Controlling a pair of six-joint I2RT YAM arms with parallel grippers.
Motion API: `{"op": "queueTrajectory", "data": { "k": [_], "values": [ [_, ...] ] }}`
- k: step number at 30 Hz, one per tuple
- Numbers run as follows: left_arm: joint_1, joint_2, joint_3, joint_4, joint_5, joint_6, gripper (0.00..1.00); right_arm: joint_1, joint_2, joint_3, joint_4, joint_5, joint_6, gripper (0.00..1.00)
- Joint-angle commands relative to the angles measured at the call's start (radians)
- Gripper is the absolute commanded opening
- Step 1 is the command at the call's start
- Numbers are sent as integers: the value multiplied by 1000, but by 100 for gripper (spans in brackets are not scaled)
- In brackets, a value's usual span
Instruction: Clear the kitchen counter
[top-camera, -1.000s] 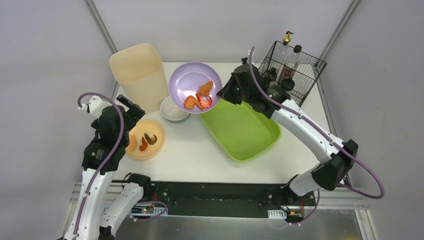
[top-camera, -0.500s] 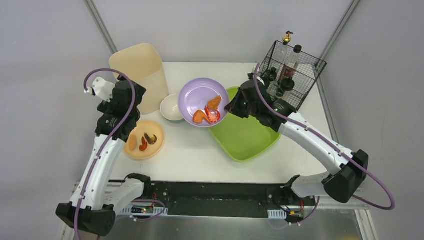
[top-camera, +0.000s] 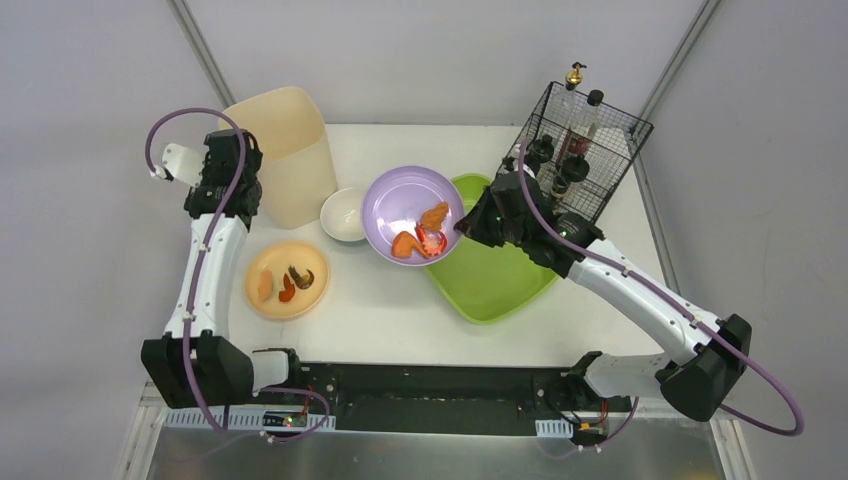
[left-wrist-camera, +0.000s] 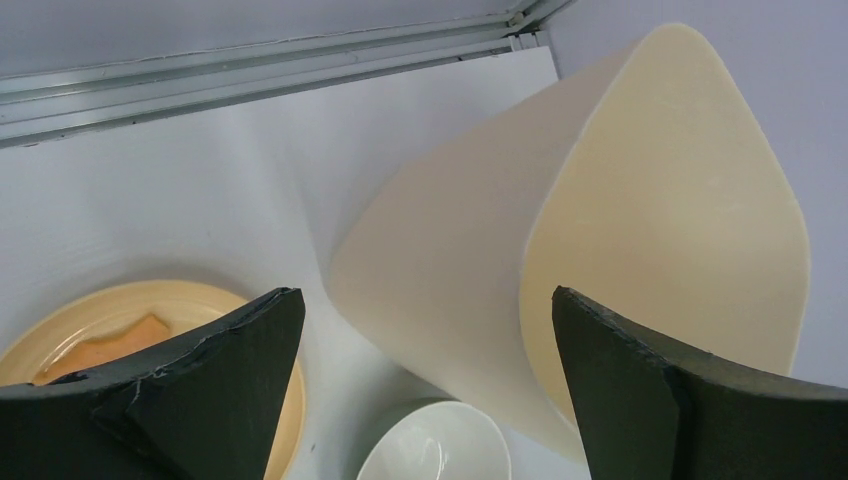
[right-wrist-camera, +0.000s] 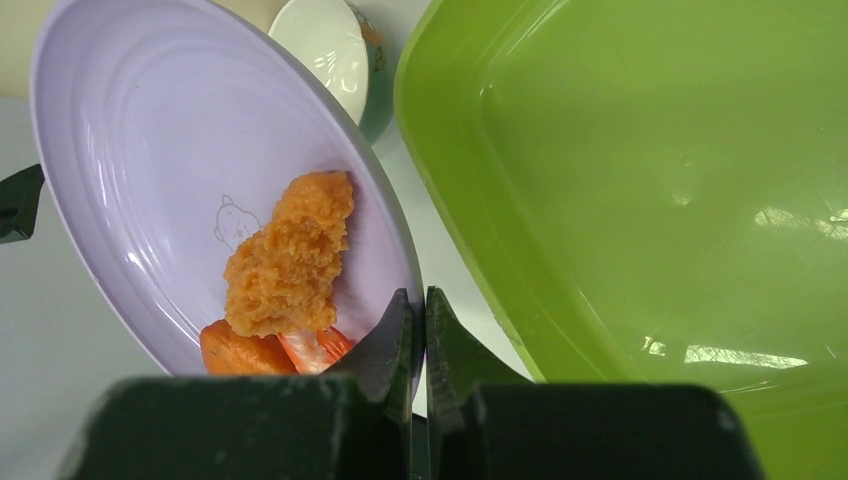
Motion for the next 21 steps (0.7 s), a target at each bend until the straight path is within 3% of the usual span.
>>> {"op": "queueTrajectory", "data": {
  "k": [1, 10, 15, 21],
  "values": [
    [65, 57, 66, 31, 128, -54, 100, 7, -46, -4, 90, -21, 3, 0],
    [121, 133, 74, 67, 270, -40, 84, 8, -47, -50, 126, -41, 8, 0],
    [130, 138, 73, 76, 307, -17, 53, 8, -53, -80, 149, -52, 22, 0],
    [135, 116, 76, 77, 315, 12, 29, 10, -74, -91, 149, -51, 28, 0]
  ]
}}
